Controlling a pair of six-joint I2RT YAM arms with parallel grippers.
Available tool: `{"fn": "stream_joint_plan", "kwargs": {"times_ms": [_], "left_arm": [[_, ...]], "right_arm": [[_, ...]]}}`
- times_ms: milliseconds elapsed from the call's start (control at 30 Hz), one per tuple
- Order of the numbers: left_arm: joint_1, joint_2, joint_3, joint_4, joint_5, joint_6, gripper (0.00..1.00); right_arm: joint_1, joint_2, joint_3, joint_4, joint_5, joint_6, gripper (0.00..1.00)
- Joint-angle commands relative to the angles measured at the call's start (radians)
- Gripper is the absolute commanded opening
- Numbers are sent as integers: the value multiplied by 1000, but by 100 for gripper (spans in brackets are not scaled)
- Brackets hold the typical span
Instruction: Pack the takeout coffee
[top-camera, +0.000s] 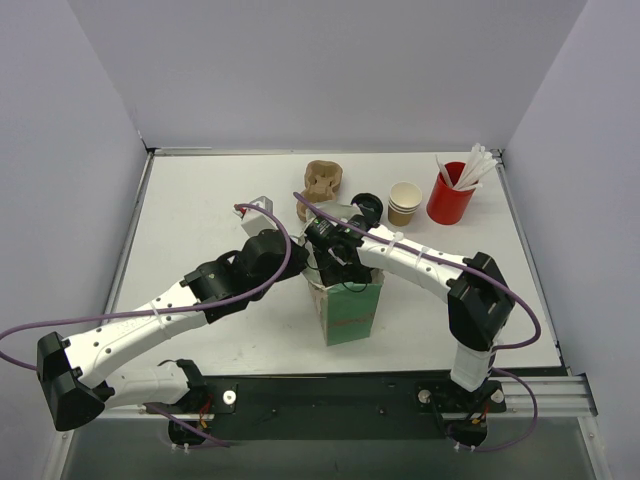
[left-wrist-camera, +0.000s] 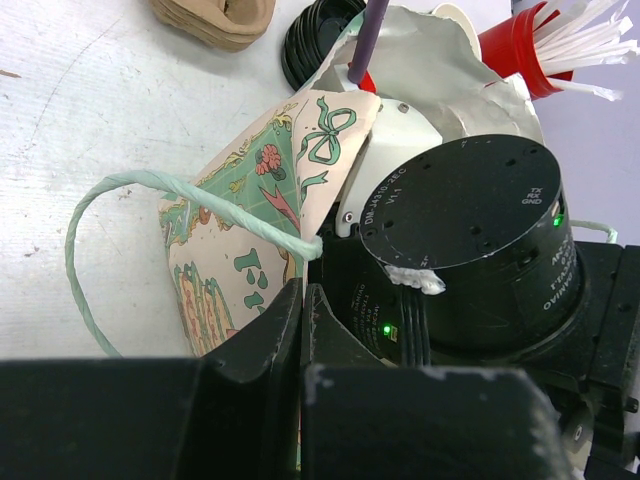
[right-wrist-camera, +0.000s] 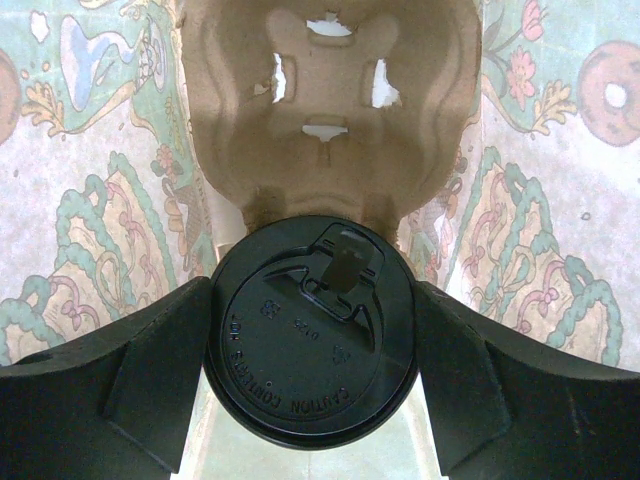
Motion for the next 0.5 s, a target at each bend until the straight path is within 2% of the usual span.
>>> {"fn": "stream_joint_plan", "kwargs": {"times_ms": [0,467], "left_arm": [[0,-12,20,32,-22,6,0],[0,-8,31,27,-22,15,0]], "right_arm": [[13,87,-51,-154,-7,-9,51],[13,68,13,-208,14,-11,62]]}}
